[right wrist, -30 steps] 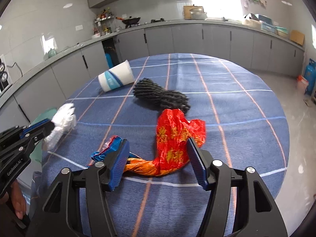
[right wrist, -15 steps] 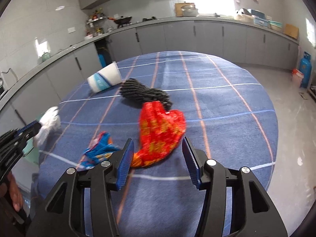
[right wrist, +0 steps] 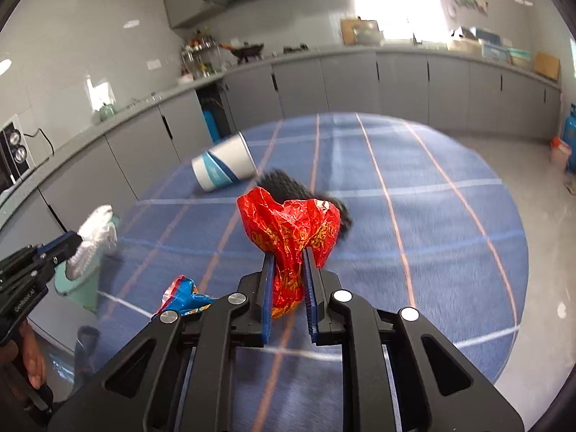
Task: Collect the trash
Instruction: 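Carry the mesh cloth and red bag over the teal bucket with both tools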
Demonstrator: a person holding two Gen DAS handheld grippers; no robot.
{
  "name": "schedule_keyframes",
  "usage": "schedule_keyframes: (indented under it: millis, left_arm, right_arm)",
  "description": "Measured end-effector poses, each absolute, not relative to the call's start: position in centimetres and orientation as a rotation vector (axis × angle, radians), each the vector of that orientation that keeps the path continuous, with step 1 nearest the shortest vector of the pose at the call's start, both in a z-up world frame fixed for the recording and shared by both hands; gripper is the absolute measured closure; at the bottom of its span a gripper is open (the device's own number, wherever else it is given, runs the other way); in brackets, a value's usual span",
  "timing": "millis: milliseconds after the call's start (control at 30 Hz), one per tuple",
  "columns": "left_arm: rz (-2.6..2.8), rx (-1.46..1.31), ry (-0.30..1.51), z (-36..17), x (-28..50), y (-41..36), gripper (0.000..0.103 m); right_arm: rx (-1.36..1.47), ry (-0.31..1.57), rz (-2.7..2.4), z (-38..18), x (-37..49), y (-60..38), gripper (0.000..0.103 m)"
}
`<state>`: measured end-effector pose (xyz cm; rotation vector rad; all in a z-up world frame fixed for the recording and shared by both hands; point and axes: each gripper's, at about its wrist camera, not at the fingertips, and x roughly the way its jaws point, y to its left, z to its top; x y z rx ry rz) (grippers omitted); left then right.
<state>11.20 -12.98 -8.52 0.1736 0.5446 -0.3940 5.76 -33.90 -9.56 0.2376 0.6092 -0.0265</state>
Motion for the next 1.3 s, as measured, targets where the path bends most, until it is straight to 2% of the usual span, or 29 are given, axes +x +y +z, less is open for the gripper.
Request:
schedule_keyframes:
  millis: [600, 1300]
  left_arm:
    - [-0.242, 0.087, 0.488, -6.3, 11.9, -6.6, 0.094]
    - [-0.03, 0.055, 0.446, -4.0, 12.9, 0.4, 0.094]
  right_arm:
    - [0.193, 0.522, 0.137, -6.9, 12.6, -25.9, 0.087]
    - [0.134, 0.496, 0.306, -5.5, 15.7, -17.7, 0.087]
